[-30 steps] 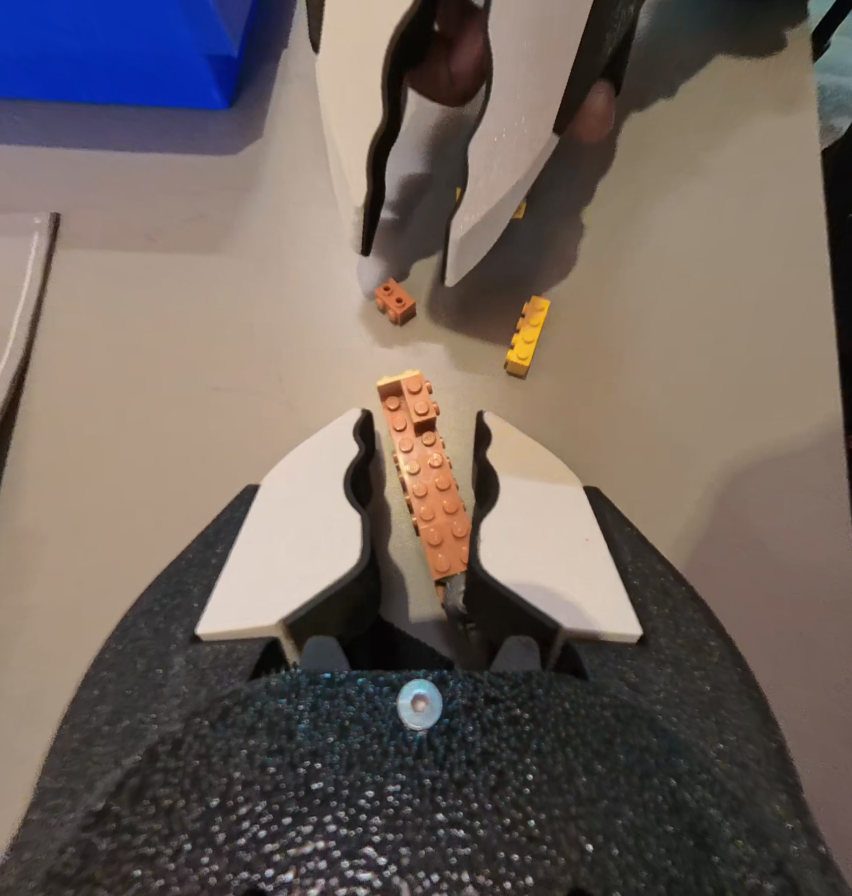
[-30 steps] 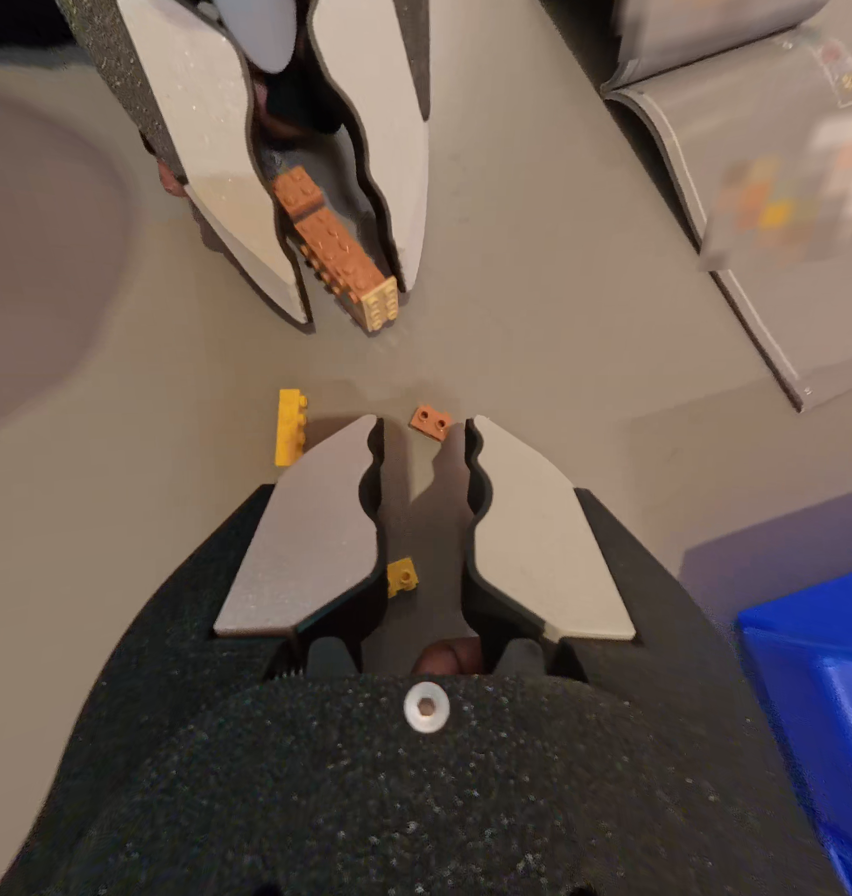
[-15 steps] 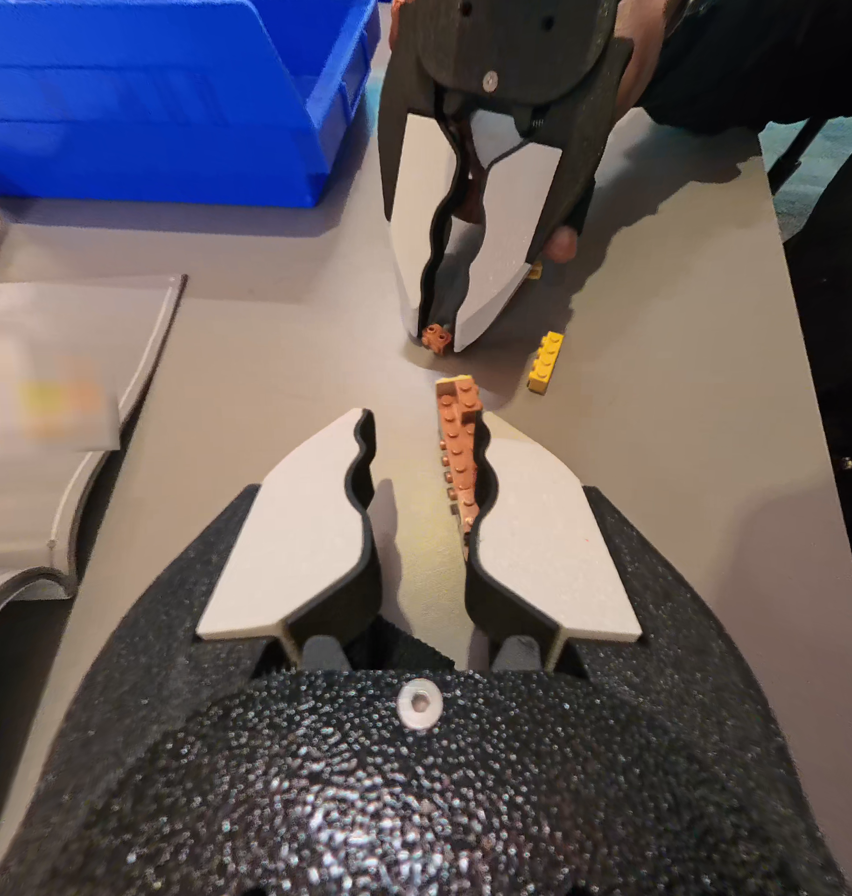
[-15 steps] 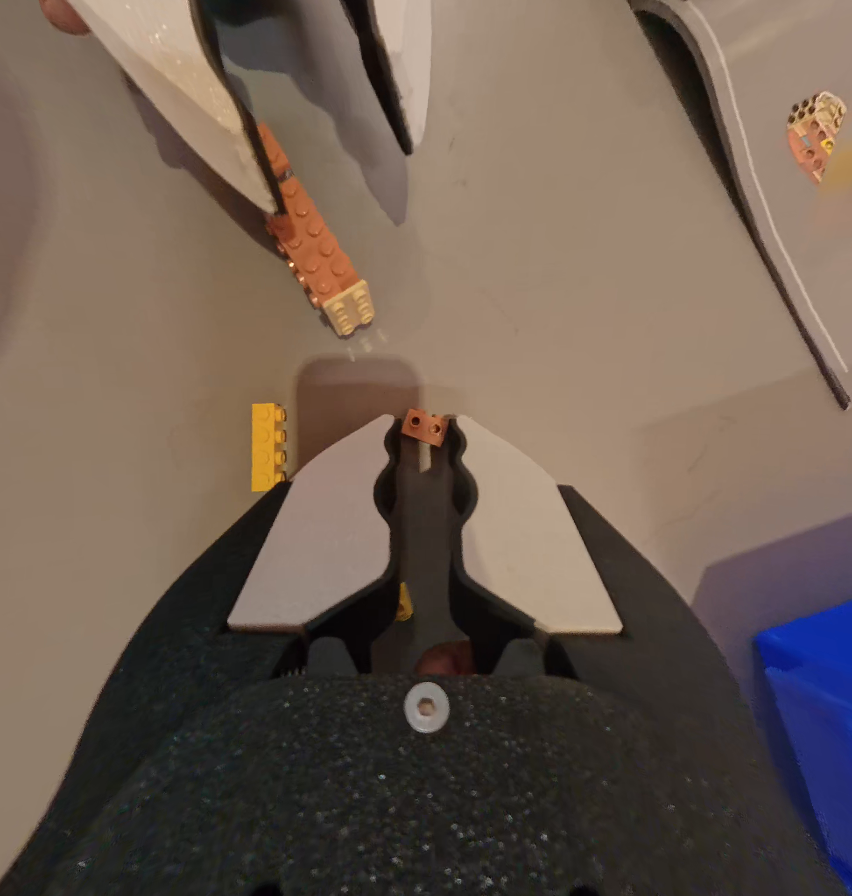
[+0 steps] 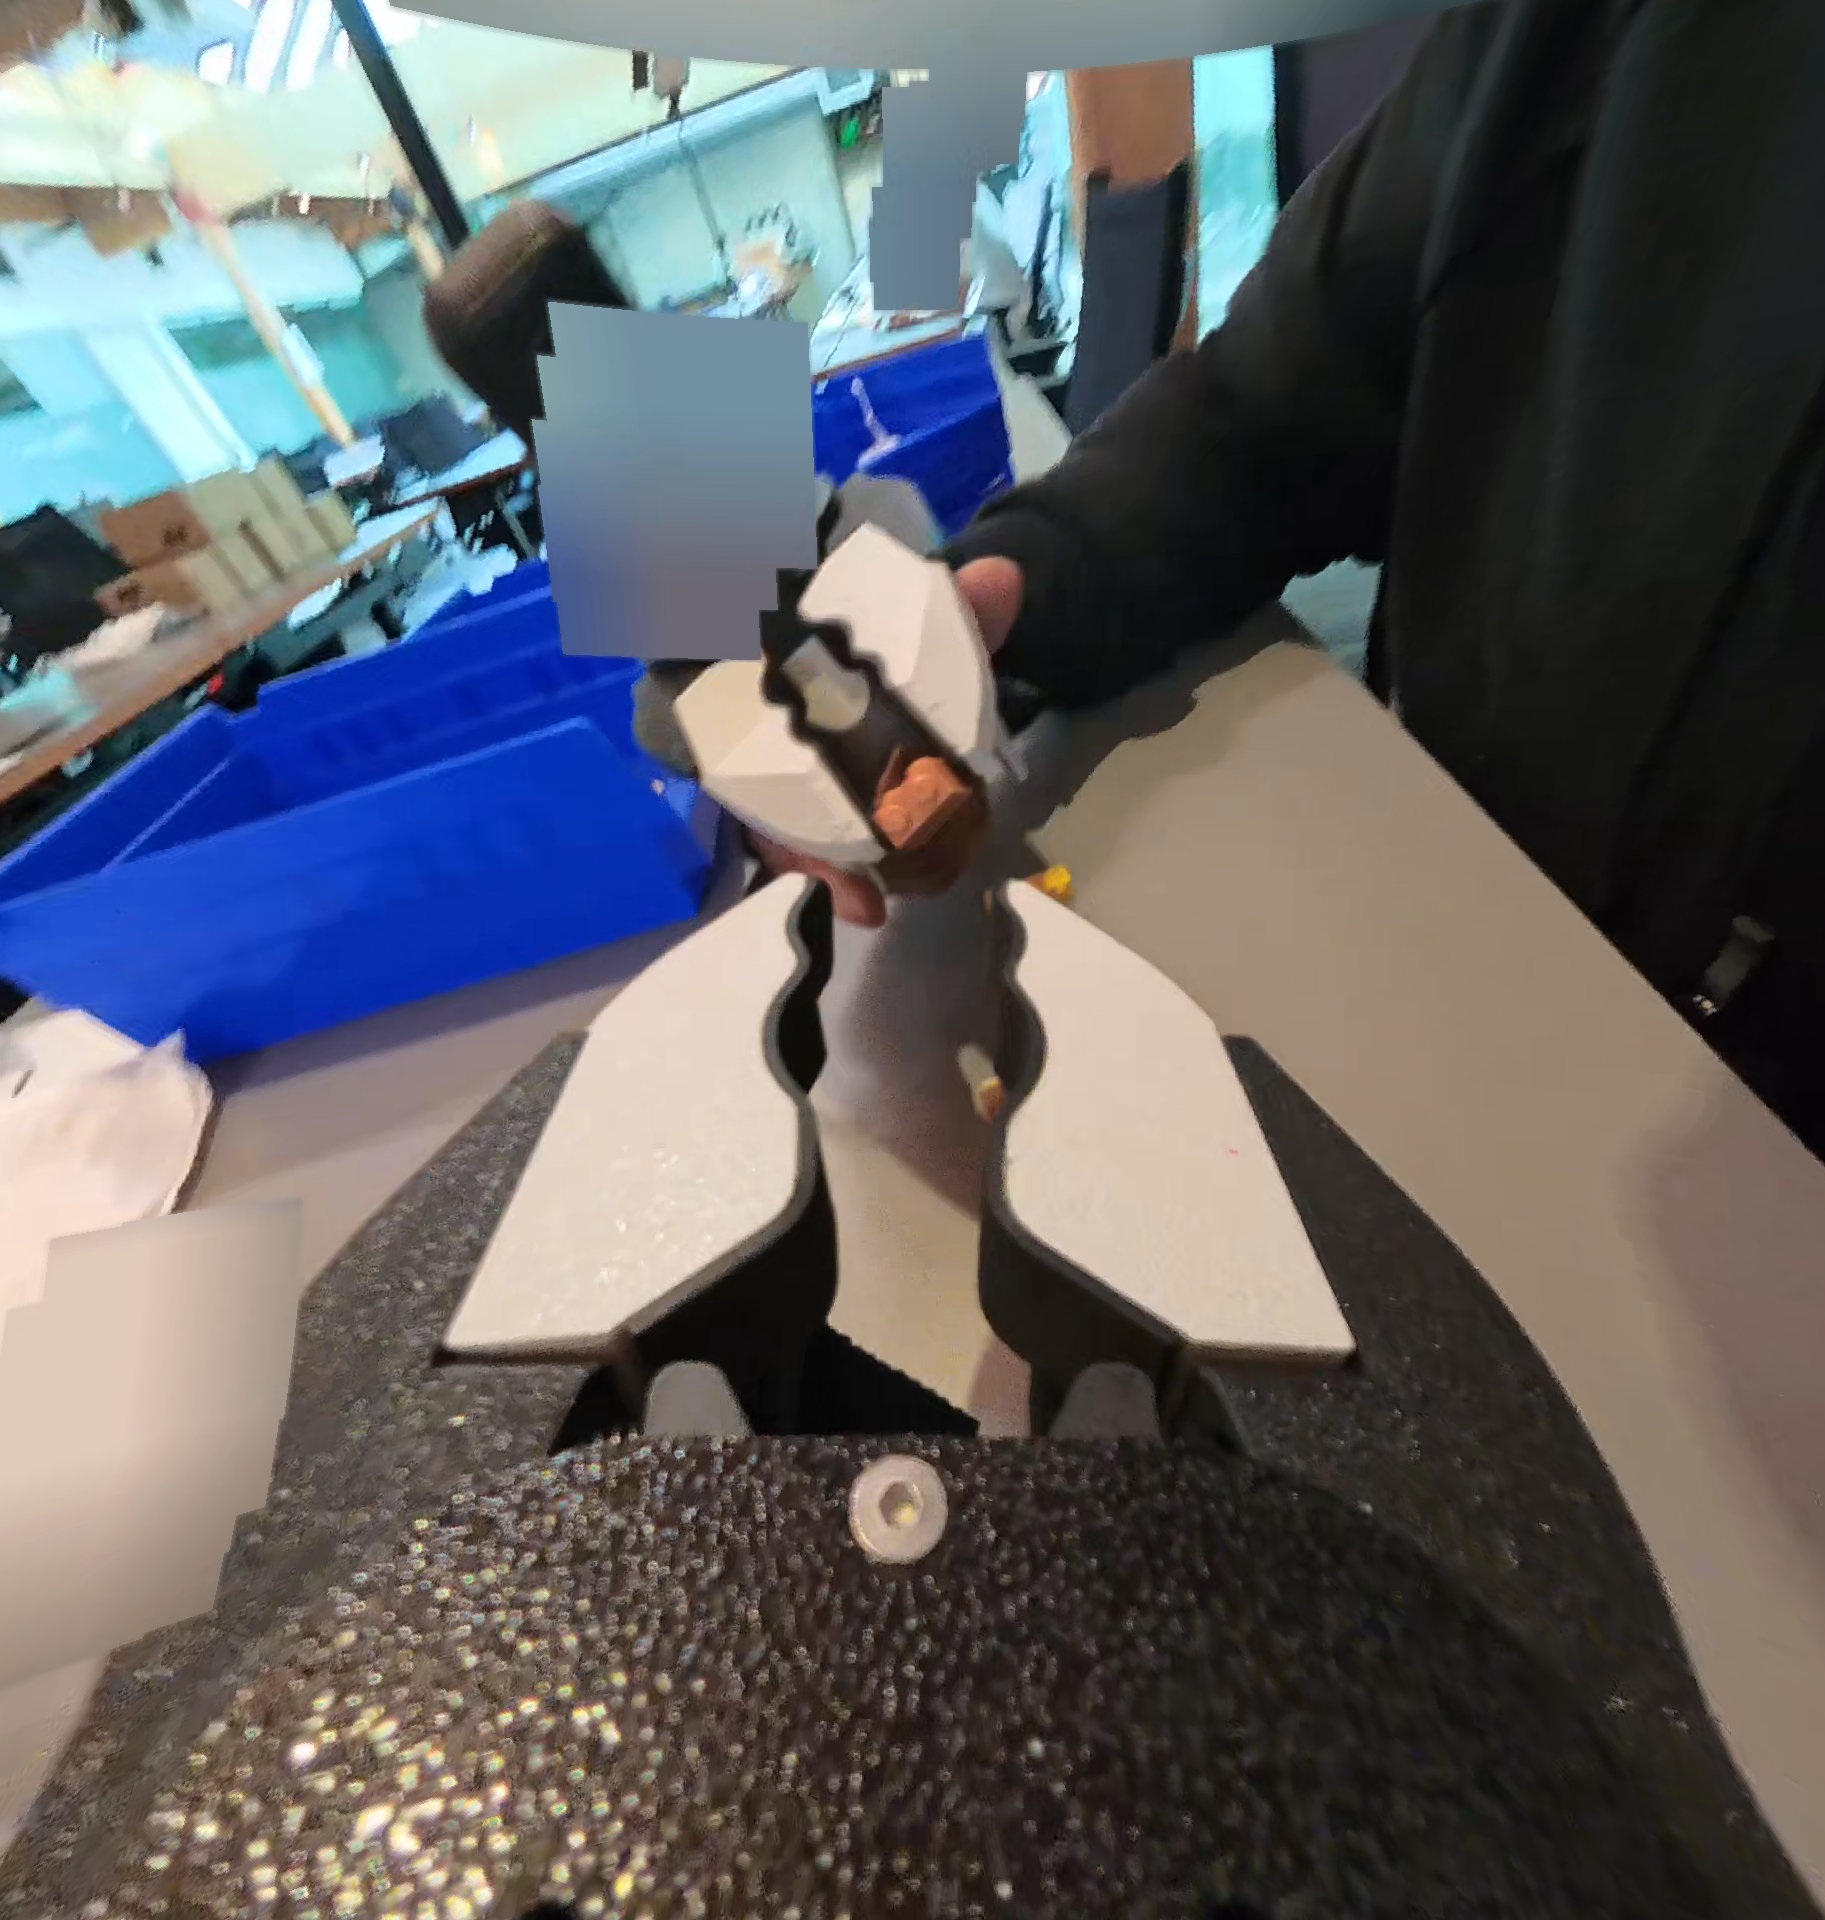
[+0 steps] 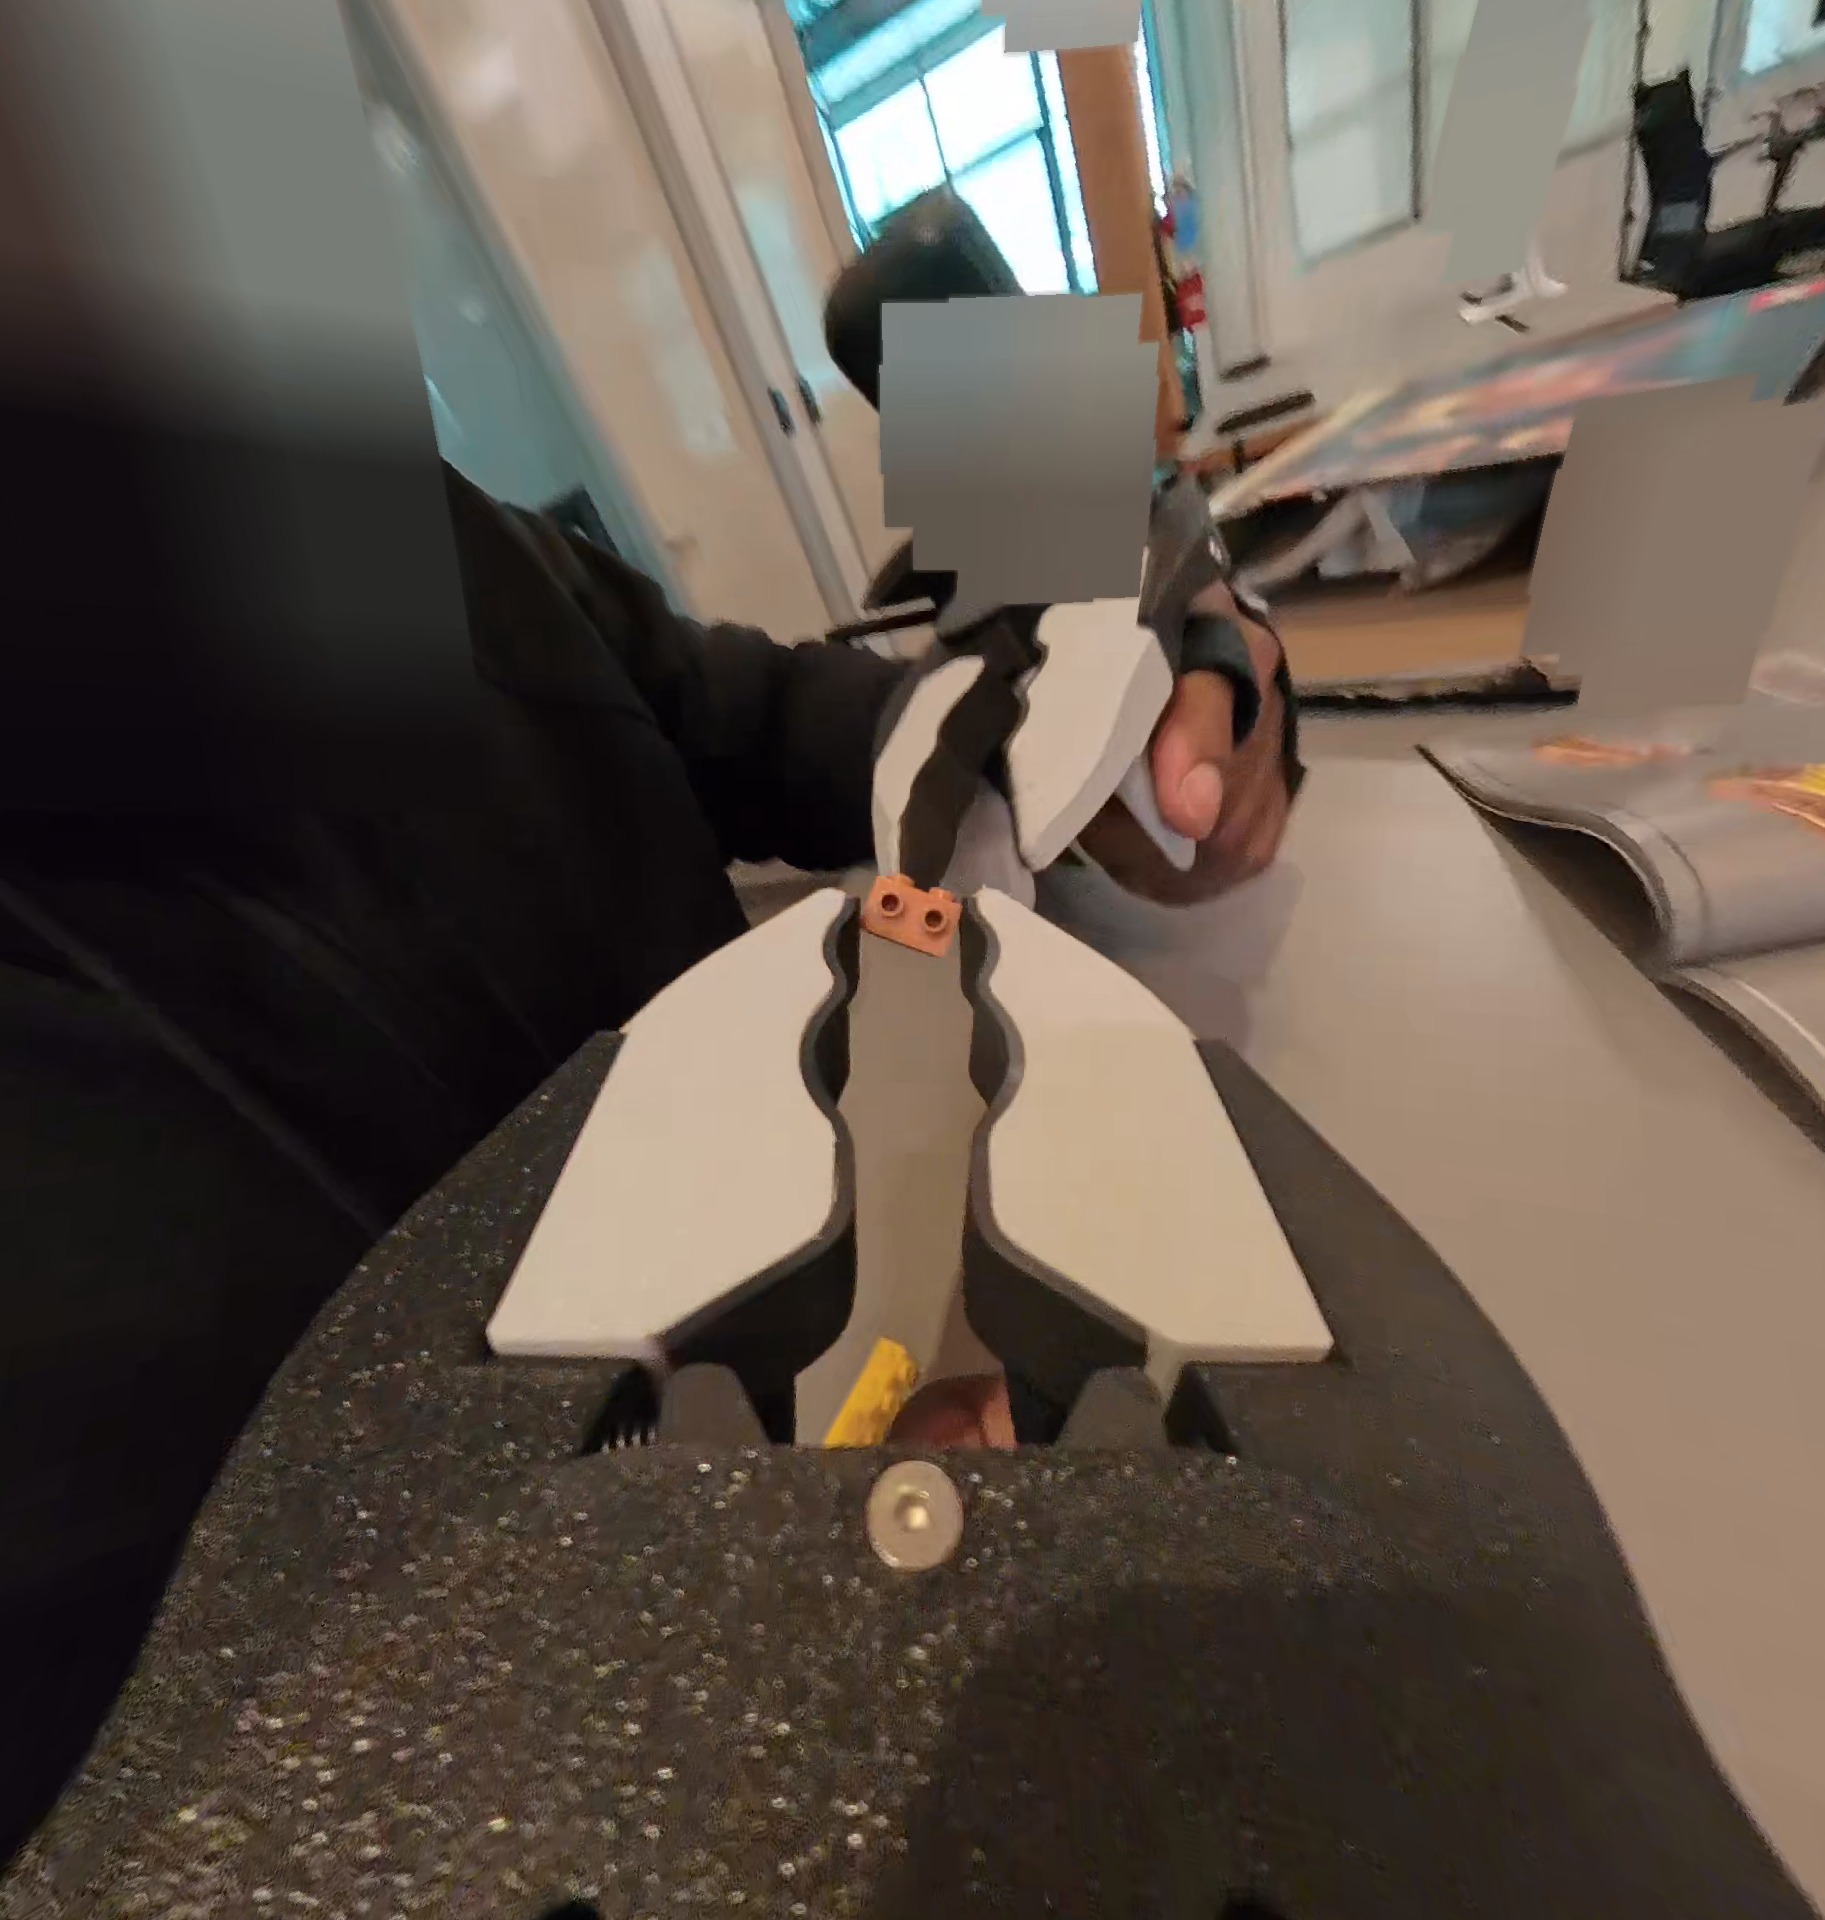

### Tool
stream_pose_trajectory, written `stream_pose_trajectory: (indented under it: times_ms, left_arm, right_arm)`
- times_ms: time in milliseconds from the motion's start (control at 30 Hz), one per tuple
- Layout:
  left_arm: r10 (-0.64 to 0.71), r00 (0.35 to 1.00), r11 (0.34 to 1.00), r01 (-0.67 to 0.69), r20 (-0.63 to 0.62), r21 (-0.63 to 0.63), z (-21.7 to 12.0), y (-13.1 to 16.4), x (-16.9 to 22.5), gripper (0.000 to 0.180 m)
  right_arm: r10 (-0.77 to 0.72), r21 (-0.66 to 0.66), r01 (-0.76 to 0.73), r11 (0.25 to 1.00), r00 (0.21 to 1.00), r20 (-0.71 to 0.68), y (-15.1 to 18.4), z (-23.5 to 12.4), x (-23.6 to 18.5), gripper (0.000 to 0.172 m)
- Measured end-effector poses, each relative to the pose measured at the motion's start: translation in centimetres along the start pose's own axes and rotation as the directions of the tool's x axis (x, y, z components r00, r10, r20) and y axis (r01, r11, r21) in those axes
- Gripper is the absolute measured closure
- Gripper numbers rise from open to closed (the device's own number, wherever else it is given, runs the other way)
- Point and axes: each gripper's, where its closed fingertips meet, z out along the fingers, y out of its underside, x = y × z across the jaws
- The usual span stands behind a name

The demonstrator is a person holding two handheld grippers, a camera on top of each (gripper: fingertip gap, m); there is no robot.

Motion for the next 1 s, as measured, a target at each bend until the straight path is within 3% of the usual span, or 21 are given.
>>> stream_pose_trajectory:
  times_ms: [167,533,633,800,900,1000]
  left_arm:
    - [0.063,0.998,0.986,-0.062,-0.007,0.154,0.3,-1.5,0.7,0.16]
    - [0.265,0.964,0.961,-0.265,0.016,0.078,0.9,-0.7,1.7,0.168]
    - [0.252,0.967,0.968,-0.252,0.027,-0.011,0.8,0.1,1.3,0.169]
    - [0.204,0.973,0.961,-0.178,0.111,-0.21,0.5,1.8,-0.3,0.169]
    - [0.247,0.957,0.925,-0.186,0.154,-0.332,0.5,2.5,-1.1,0.169]
    - [0.3,0.936,0.882,-0.199,0.183,-0.427,0.3,3.1,-1.6,0.169]
  right_arm:
    - [0.051,0.053,-0.058,0.997,0.991,0.124,-0.1,0.4,-0.6,0.154]
    - [0.089,-0.008,-0.089,0.996,0.977,0.195,0.8,1.9,-0.8,0.154]
    - [0.068,-0.039,-0.064,0.997,0.993,0.1,1.0,1.5,0.2,0.15]
    - [-0.017,-0.181,-0.018,0.983,0.982,-0.189,2.1,0.1,2.1,0.142]
    - [0.042,-0.221,-0.121,0.968,0.943,-0.33,2.7,-0.1,3.0,0.144]
    - [0.146,-0.182,-0.23,0.956,0.912,-0.383,2.9,0.3,3.0,0.144]
